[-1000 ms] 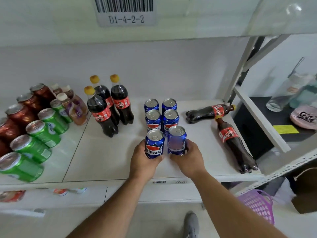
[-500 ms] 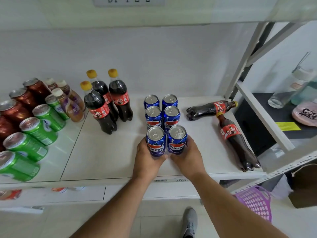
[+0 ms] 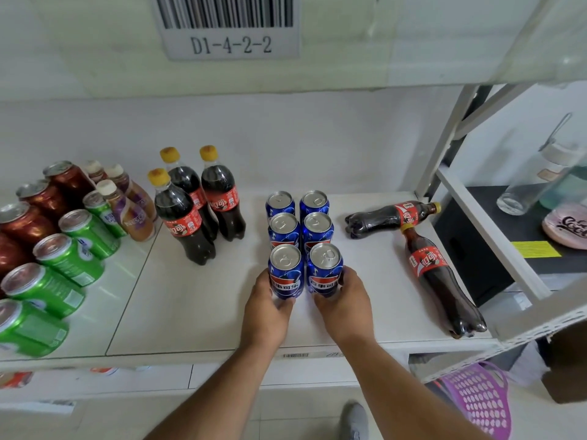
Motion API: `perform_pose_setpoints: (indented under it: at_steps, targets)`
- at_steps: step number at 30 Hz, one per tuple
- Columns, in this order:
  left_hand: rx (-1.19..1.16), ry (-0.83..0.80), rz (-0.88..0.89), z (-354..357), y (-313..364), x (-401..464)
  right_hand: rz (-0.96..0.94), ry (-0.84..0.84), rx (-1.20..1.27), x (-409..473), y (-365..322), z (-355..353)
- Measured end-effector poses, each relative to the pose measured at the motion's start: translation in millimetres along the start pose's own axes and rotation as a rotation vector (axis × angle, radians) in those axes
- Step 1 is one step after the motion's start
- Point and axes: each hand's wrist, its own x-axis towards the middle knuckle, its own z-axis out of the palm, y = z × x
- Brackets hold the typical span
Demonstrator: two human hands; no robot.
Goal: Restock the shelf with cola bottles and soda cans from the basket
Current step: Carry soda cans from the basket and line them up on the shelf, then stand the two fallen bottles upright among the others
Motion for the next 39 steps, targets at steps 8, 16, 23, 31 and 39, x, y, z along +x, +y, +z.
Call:
perform_pose_setpoints:
  at_steps: [8, 16, 23, 31, 39]
  targets:
    - [0.002, -0.01, 0.003, -2.0, 0.4, 9.9, 0.026, -0.001, -0.021, 7.7, -4.0, 7.4]
    - [0.021, -0.024, -0.002, -2.6, 3.2, 13.2, 0.048, -0.006, -0.034, 8.1, -4.4, 8.9]
    - [0.129, -0.041, -0.01, -7.8, 11.9, 19.4, 0.05, -0.042, -0.067, 3.5, -7.5, 2.7]
    - [0.209, -0.11, -0.085, -15.8, 8.3, 8.7, 0.076, -0.075, -0.131, -2.7, -7.8, -12.4]
    - [0.179, 0.017, 0.15, -39.2, 34.0, -43.4, 0.114, 0.056, -0.18, -21.8, -6.6, -77.3]
